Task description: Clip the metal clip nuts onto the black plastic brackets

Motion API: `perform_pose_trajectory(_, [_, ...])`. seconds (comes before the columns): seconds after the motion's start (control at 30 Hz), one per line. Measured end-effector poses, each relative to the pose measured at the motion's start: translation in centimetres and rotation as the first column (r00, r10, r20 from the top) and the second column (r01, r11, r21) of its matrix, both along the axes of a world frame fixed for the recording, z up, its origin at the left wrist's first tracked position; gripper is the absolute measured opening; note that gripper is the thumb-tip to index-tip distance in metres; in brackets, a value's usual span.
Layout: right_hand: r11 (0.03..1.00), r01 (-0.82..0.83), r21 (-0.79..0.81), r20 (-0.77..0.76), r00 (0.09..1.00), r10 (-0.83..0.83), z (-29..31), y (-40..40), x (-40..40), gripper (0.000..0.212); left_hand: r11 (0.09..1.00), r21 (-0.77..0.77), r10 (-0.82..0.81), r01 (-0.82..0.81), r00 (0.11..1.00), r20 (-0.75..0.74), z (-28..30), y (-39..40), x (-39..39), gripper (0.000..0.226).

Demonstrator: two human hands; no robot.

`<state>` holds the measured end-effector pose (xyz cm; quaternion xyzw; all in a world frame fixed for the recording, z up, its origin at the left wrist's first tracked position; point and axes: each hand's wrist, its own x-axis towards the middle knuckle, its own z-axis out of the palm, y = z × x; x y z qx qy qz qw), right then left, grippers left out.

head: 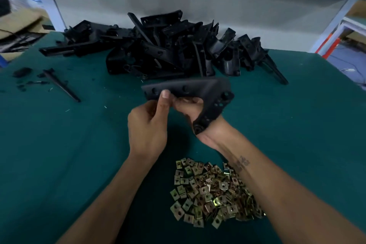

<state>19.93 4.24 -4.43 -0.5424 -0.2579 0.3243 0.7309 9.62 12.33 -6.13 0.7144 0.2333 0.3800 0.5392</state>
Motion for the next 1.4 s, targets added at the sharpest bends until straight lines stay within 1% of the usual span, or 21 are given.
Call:
perform_pose_trajectory(0.07, [1.0, 0.018, -0.002, -0.003, 1.0, -0.018, -0.2, -0.4, 0.0, 0.032, 0.998, -0.055, -0.018, 0.019, 1.0, 0.023, 0.0, 0.2, 0.1, 0.078])
perform_pose_trajectory(0.13, [0.997, 0.014, -0.079, 0.138, 0.99, -0.003, -0.2, -1.1, 0.1, 0.028, 0.983, -0.145, -0.095, 0.116, 0.985, 0.143, 0.0, 0.1, 0.3, 0.061])
perform_pose_trajectory(0.2, [0.976, -0.077, -0.201, 0.241, 0.962, 0.126, 0.1, -1.9, 0.4, 0.024, 0.959, -0.243, -0.083, 0.148, 0.962, 0.259, 0.1, -0.1, 0.5, 0.042])
perform_pose_trajectory(0.27, [0.963, -0.153, -0.222, 0.19, 0.962, 0.197, 0.3, -2.7, 0.9, 0.03, 0.935, -0.317, -0.048, 0.157, 0.944, 0.327, 0.3, -0.4, 0.7, 0.031])
perform_pose_trajectory(0.4, [0.993, -0.12, 0.0, -0.072, 0.99, 0.12, 1.1, -5.7, 2.4, 0.047, 0.929, -0.345, 0.003, 0.132, 0.931, 0.366, 0.3, -0.4, 0.7, 0.03])
perform_pose_trajectory(0.47, [0.974, -0.199, 0.105, -0.11, 0.971, 0.21, 1.8, -7.6, 2.7, 0.054, 0.938, -0.336, 0.049, 0.081, 0.931, 0.361, 0.3, -0.2, 0.6, 0.03])
perform_pose_trajectory(0.5, [0.971, -0.205, 0.121, -0.097, 0.971, 0.217, 2.2, -8.1, 2.7, 0.05, 0.943, -0.325, 0.058, 0.067, 0.931, 0.361, 0.3, -0.2, 0.6, 0.03])
perform_pose_trajectory(0.53, [0.982, -0.16, 0.103, -0.066, 0.984, 0.168, 2.6, -8.4, 2.6, 0.04, 0.951, -0.302, 0.044, 0.071, 0.933, 0.358, 0.3, -0.2, 0.5, 0.029])
perform_pose_trajectory(0.6, [0.997, 0.072, 0.012, 0.045, 0.996, -0.072, 3.2, -8.1, 2.4, 0.015, 0.952, -0.244, -0.095, 0.186, 0.935, 0.343, 0.4, -0.6, 0.5, 0.025])
perform_pose_trajectory(0.63, [0.985, 0.168, -0.022, 0.097, 0.981, -0.166, 3.2, -7.8, 2.3, 0.011, 0.935, -0.222, -0.2, 0.278, 0.926, 0.319, 0.4, -0.9, 0.6, 0.023])
perform_pose_trajectory(0.67, [0.978, 0.2, -0.052, 0.129, 0.973, -0.192, 3.1, -7.5, 2.1, 0.011, 0.909, -0.211, -0.298, 0.36, 0.914, 0.277, 0.4, -1.2, 0.6, 0.022])
perform_pose_trajectory(0.73, [0.989, 0.121, -0.086, 0.14, 0.984, -0.108, 2.7, -6.5, 1.1, 0.02, 0.873, -0.235, -0.388, 0.427, 0.901, 0.195, 0.4, -1.8, 0.6, 0.021])
perform_pose_trajectory(0.8, [0.992, 0.055, -0.113, 0.149, 0.988, -0.038, 1.9, -5.9, 0.3, 0.025, 0.899, -0.285, -0.307, 0.333, 0.942, 0.134, 0.2, -2.0, 0.6, 0.029])
perform_pose_trajectory(0.87, [0.975, 0.133, -0.175, 0.232, 0.968, -0.09, 1.5, -6.3, 0.2, 0.025, 0.917, -0.349, -0.178, 0.196, 0.981, 0.083, 0.0, -1.9, 0.8, 0.035])
perform_pose_trajectory(0.93, [0.931, 0.232, -0.28, 0.37, 0.921, -0.118, 1.0, -8.4, 0.8, 0.023, 0.897, -0.408, -0.168, 0.172, 0.985, 0.046, -0.1, -1.7, 0.9, 0.034])
perform_pose_trajectory(0.97, [0.91, 0.225, -0.349, 0.426, 0.903, -0.06, 0.8, -9.9, 1.2, 0.022, 0.884, -0.432, -0.178, 0.176, 0.983, 0.036, 0.0, -1.6, 0.9, 0.036])
perform_pose_trajectory(1.07, [0.83, 0.097, -0.549, 0.496, 0.838, 0.23, 0.2, -14.4, 1.3, 0.028, 0.867, -0.462, -0.186, 0.187, 0.981, 0.049, 0.0, -1.3, 1.1, 0.034])
perform_pose_trajectory(1.17, [0.781, 0.132, -0.61, 0.577, 0.749, 0.325, 0.0, -16.4, 1.4, 0.032, 0.85, -0.472, -0.202, 0.233, 0.972, 0.118, 0.2, -1.4, 1.3, 0.027])
perform_pose_trajectory(1.23, [0.777, 0.12, -0.617, 0.588, 0.727, 0.355, -0.1, -16.2, 1.3, 0.017, 0.823, -0.49, -0.236, 0.287, 0.958, 0.165, 0.4, -1.5, 1.4, 0.025])
perform_pose_trajectory(1.3, [0.78, 0.096, -0.619, 0.567, 0.742, 0.358, -0.3, -16.0, 1.4, 0.017, 0.771, -0.527, -0.286, 0.358, 0.934, 0.215, 0.8, -1.4, 1.2, 0.024])
perform_pose_trajectory(1.4, [0.818, 0.089, -0.568, 0.51, 0.819, 0.265, -0.5, -15.7, 2.0, 0.006, 0.65, -0.623, -0.344, 0.435, 0.9, 0.269, 0.9, -1.1, 0.8, 0.03])
